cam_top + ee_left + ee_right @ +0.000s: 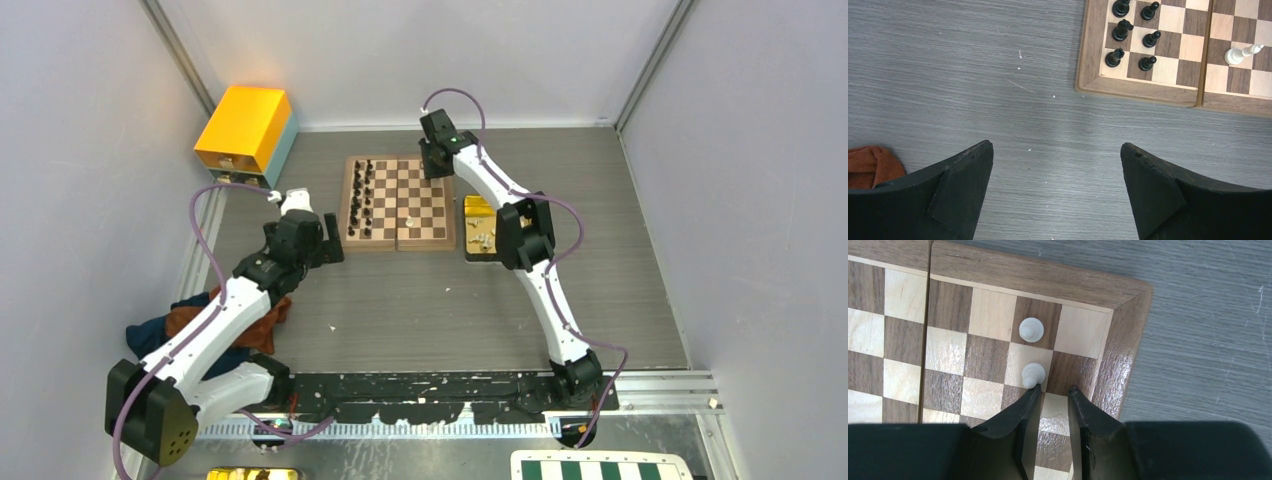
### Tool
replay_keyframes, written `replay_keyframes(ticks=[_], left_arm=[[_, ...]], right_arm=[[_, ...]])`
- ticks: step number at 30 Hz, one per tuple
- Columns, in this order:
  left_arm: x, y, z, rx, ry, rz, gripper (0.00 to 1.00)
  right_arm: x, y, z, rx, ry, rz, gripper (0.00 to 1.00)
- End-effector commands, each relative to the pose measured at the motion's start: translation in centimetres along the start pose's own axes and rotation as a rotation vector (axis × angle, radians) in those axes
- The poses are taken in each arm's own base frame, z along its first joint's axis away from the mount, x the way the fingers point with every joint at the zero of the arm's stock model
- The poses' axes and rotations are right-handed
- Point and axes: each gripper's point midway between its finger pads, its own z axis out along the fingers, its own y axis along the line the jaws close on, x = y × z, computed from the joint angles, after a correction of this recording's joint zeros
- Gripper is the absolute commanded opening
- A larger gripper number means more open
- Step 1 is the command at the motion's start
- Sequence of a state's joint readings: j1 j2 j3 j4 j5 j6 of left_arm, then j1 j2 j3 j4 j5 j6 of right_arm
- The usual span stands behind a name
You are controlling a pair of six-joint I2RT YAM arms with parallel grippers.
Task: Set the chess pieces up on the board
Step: Place the chess piece on the chessboard.
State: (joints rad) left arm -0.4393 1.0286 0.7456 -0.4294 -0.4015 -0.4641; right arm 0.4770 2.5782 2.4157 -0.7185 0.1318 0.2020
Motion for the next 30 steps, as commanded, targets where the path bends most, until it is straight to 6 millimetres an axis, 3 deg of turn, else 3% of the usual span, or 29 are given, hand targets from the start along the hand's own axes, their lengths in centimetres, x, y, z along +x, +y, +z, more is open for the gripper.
replay_keyframes(ticks=[1, 8, 30], left_arm=[[-2.9, -0.8, -0.3, 0.012, -0.087, -0.028, 1.00], [-2.7, -0.9, -0.1, 0.015, -0.080, -0.031, 1.00], [-2.7, -1.2, 0.2, 0.020, -0.069, -0.034, 1.00]], right_arm=[[-2.6, 0.5, -0.7, -0.035, -0.070, 0.016, 0.32], [-2.3, 0.7, -1.1, -0.047, -0.060, 0.007, 0.31], [-3.2, -1.2, -1.5, 0.015, -0.088, 0.028, 0.31]])
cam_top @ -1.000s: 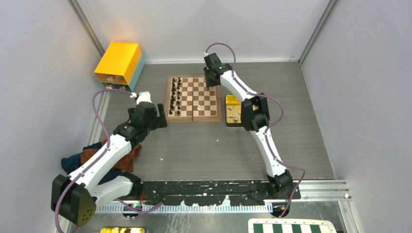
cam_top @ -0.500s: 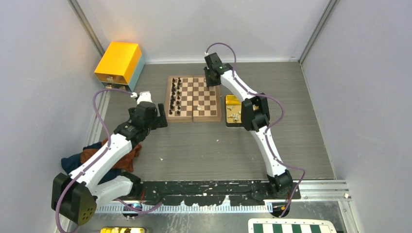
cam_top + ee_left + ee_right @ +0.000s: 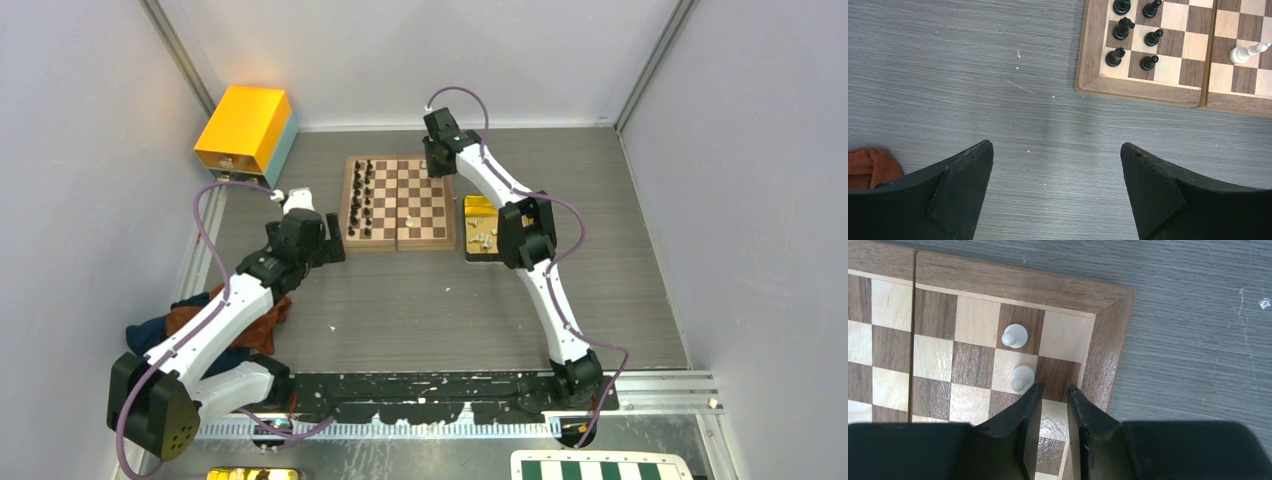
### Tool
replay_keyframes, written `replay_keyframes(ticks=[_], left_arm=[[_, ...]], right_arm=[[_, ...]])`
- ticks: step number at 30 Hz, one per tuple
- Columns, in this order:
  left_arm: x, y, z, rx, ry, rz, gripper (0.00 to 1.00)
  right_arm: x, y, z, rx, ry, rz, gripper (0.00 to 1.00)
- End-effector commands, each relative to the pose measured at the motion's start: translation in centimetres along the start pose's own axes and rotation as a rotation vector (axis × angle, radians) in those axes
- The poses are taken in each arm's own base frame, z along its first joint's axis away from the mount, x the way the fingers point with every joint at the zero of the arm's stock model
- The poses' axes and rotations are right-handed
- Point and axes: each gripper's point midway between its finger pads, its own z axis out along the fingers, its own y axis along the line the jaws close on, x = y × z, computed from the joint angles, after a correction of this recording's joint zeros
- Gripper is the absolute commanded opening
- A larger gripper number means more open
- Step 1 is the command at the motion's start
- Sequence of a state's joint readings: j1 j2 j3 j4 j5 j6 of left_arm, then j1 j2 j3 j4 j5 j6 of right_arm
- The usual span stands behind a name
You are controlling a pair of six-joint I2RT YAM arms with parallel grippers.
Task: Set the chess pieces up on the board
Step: Place the chess piece on the chessboard.
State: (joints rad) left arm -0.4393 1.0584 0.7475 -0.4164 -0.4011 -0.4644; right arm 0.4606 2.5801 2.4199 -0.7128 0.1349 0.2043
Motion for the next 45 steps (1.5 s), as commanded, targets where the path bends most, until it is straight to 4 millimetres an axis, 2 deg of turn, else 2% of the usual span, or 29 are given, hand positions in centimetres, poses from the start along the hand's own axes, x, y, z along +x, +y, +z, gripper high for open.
replay_keyframes(ticks=[1, 6, 20, 45], left_arm=[[-2.9, -1.0, -0.5, 0.027, -0.081, -0.039, 0.99], [-2.9, -0.9, -0.5, 0.022, -0.085, -0.035, 0.99], [-3.4, -0.8, -0.6, 0.019, -0.099, -0.016, 1.00], [-3.2, -0.9, -0.6, 0.026, -0.092, -0.023, 0.99]], right_arm=[[-2.9, -0.3, -1.6, 0.006, -0.080, 0.013, 0.31], [-3.2, -0.6, -1.4, 0.010, -0.089, 0.018, 0.31], [-3.2, 0.2, -0.7, -0.025, -0.091, 0.030, 0.32], [-3.0, 1.6, -0.5, -0.061, -0.088, 0.025, 0.32]])
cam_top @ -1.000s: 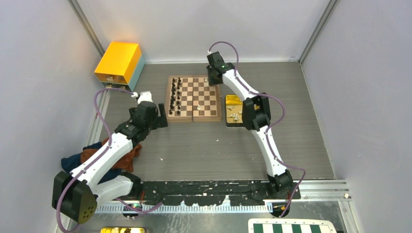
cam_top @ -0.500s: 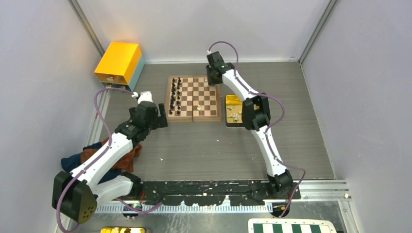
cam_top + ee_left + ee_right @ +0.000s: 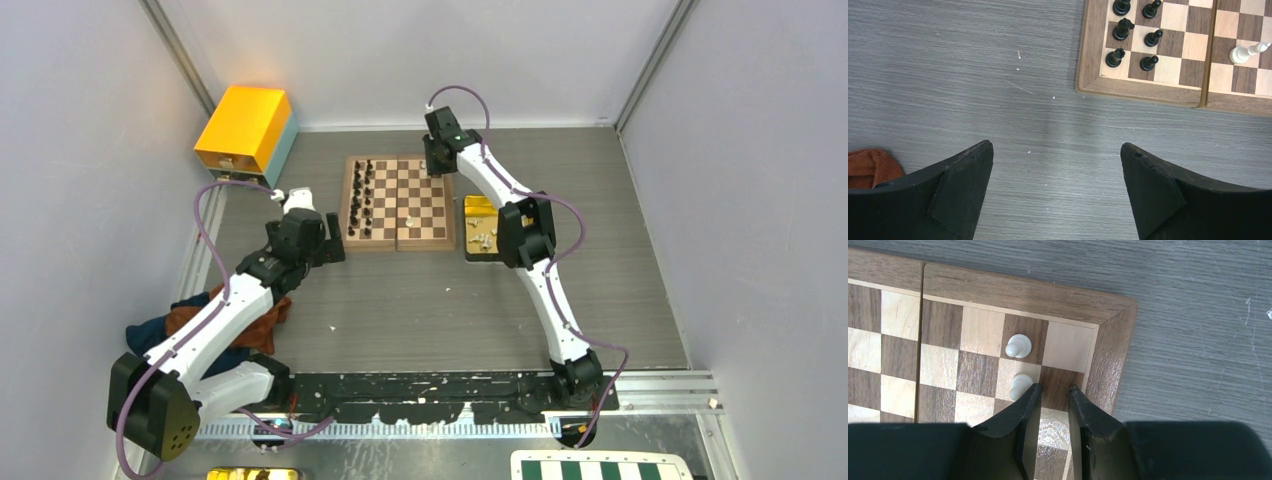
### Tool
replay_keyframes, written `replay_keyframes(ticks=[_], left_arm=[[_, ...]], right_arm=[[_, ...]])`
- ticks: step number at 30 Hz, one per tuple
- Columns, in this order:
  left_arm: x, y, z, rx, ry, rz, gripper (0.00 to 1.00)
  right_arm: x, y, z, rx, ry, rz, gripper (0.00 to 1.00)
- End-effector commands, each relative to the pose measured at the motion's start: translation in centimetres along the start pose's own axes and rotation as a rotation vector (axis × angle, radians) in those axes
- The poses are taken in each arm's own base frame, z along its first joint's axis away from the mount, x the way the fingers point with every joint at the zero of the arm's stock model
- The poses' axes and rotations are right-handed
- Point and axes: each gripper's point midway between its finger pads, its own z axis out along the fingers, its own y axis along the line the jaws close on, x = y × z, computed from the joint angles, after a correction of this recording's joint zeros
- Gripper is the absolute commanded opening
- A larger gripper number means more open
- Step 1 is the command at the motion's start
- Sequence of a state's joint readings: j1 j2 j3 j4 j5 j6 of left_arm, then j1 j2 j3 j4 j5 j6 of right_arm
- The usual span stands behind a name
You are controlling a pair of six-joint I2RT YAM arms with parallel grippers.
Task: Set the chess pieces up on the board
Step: Place the chess piece on the chessboard.
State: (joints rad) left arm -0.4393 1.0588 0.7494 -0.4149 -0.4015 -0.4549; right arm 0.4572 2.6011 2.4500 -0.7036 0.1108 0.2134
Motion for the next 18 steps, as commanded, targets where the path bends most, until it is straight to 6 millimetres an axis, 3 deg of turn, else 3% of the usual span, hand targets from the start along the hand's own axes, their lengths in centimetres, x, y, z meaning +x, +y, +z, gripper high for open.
replay_keyframes(ticks=[1, 18], left_arm=[[-3.08, -0.89, -0.57, 0.025, -0.089, -0.031, 0.99], [-2.88, -0.75, -0.78, 0.027, -0.090, -0.035, 0.99]], right_arm=[[-2.62, 1.31, -0.96, -0.035, -0.077, 0.010, 0.32], [-2.52, 1.62, -1.24, -0.024, -0.078, -0.005, 0.32]])
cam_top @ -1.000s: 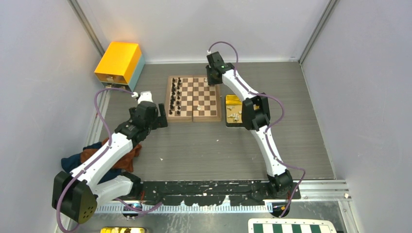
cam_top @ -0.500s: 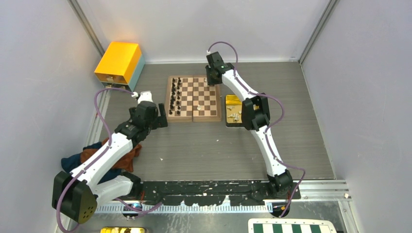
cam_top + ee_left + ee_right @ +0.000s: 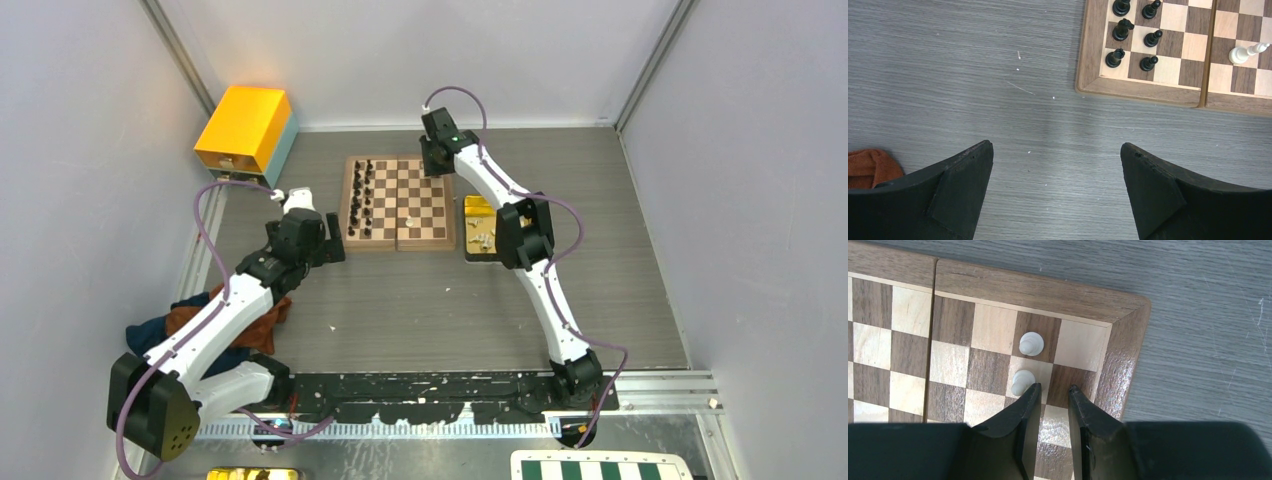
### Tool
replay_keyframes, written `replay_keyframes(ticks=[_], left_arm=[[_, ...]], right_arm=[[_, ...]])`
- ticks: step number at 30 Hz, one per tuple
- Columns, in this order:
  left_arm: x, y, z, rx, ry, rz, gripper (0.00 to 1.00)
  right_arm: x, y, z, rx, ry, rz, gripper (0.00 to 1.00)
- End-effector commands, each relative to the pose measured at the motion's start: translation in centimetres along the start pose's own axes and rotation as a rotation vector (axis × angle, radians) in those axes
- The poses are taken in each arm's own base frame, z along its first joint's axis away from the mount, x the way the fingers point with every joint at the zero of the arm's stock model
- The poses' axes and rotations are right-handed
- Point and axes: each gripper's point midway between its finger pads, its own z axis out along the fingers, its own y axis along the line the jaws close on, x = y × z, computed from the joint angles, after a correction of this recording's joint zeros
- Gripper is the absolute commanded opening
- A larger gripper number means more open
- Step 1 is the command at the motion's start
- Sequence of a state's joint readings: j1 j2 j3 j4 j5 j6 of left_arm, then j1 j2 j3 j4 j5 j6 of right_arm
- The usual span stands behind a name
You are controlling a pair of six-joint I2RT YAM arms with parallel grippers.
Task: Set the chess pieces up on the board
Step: Place the chess piece on the chessboard.
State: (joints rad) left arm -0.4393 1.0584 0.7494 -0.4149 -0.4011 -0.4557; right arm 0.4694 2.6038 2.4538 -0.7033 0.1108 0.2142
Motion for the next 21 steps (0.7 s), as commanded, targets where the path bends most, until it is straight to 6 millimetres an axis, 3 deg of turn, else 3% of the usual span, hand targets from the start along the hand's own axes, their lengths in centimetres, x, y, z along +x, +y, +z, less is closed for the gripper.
replay_keyframes(ticks=[1, 7, 12, 21], left_arm=[[-2.8, -0.7, -0.8, 0.026, -0.089, -0.034, 1.00], [-2.9, -0.7, -0.9, 0.030, -0.094, -0.036, 0.99], [-3.2, -1.0, -1.0, 0.045, -0.103, -0.040, 0.99], [-3.6, -1.2, -1.4, 0.057, -0.109, -0.043, 0.99]], right_arm=[[-2.8, 0.7, -1.3, -0.009, -0.081, 0.002, 0.32], [-3.9, -0.8, -2.3, 0.060, -0.119, 0.004, 0.34], [-5.0, -1.7, -4.3, 0.095, -0.156, 0.008, 0.36], [-3.0, 0.0, -9.1, 0.058, -0.133, -0.039, 0.45]])
